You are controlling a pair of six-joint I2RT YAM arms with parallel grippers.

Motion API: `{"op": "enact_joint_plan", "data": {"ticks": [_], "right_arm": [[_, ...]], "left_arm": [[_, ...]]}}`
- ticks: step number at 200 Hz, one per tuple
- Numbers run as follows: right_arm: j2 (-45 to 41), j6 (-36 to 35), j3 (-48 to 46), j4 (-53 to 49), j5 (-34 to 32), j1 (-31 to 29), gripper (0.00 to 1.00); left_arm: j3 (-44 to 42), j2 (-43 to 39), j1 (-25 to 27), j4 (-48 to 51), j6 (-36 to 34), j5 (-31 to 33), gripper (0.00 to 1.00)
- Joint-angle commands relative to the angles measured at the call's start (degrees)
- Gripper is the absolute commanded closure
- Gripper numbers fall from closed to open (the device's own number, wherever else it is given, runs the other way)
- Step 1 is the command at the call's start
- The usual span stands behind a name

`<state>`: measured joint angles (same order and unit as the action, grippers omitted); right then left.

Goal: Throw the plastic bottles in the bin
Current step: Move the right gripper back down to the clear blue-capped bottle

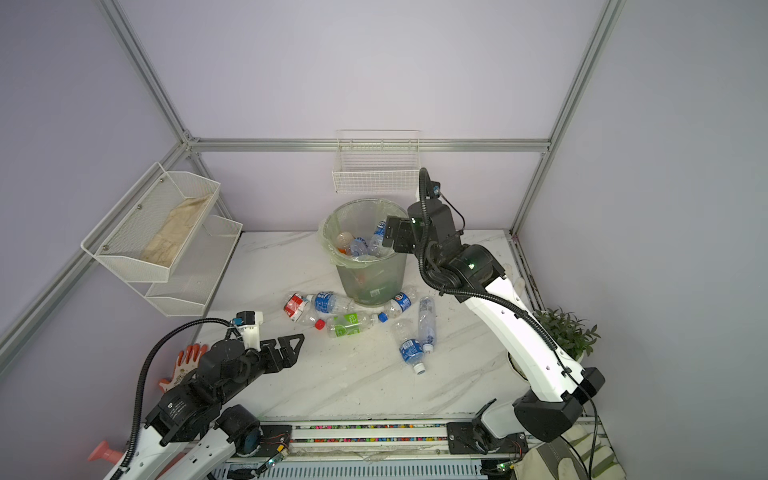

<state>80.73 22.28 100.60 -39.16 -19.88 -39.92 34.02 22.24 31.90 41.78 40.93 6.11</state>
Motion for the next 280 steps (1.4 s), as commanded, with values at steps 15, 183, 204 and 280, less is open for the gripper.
{"op": "enact_joint_plan", "data": {"ticks": [15,183,204,280], "right_arm": [[-10.0,4.3,-8.9,0.7,-5.7,0.1,0.03],[-13.9,18.0,-46.2,7.3,2.3,0.2,0.03],[-13.2,18.2,-49.5,10.5,5.5,0.2,0.03],[-10.8,19.0,-57.1,17.4,12.3,-1.5,0.09]], "left_arm": [[3.3,-0.1,-0.1,0.0,0.0,-1.7,0.0],[1.4,5.9,-0.2,-3.9,0.5,-4.2,0.0],[1.3,6.1,-0.1,-4.0,0.6,-4.2,0.0],[0.7,6.0,-0.1,-4.9,1.3,-4.6,0.0]]}}
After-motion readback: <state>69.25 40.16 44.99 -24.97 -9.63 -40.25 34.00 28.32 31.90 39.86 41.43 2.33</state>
